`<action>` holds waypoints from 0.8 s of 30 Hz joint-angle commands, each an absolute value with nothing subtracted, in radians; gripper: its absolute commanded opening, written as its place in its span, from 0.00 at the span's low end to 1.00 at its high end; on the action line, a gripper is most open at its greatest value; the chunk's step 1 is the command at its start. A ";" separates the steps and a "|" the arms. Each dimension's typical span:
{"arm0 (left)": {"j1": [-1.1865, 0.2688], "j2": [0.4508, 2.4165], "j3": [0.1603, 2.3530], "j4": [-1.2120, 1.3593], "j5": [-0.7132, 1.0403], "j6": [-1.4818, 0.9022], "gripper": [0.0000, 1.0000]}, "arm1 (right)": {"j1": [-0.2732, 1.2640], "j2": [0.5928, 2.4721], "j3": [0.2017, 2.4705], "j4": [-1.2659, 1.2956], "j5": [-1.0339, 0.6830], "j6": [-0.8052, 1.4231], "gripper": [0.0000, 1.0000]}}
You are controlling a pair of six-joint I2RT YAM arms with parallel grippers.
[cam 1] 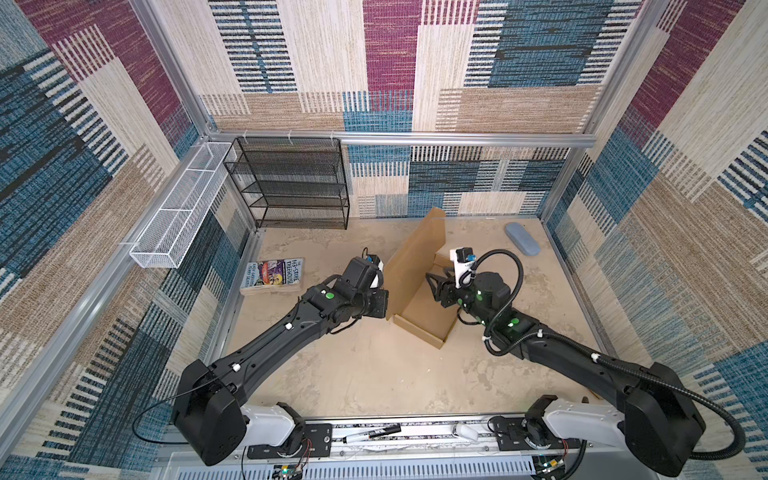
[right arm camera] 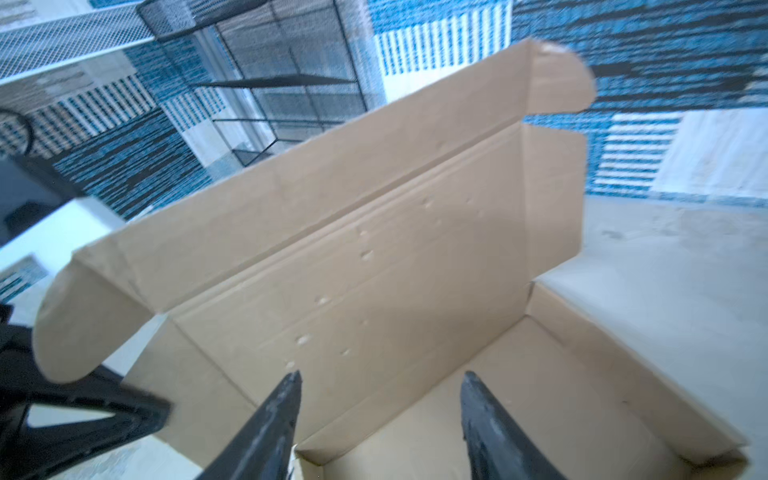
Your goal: Fold the paper box
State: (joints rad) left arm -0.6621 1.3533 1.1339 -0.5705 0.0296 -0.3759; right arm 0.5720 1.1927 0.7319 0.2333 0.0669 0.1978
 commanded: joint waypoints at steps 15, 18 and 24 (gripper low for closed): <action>-0.657 1.337 1.223 -0.724 -0.005 0.012 0.00 | 0.243 1.421 1.050 -0.010 -0.183 -0.220 0.70; -0.654 1.351 1.221 -0.717 -0.003 0.014 0.00 | 0.187 1.462 1.082 0.020 -0.319 -0.265 0.70; -0.647 1.365 1.234 -0.713 -0.022 0.019 0.00 | 0.098 1.576 1.182 0.007 -0.549 -0.350 0.71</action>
State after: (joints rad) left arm -0.6502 1.3651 1.2251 -0.7219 -0.0162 -0.0055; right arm 0.1120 1.5360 1.1515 -0.0154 -0.3885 -0.2768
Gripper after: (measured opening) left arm 0.065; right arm 0.708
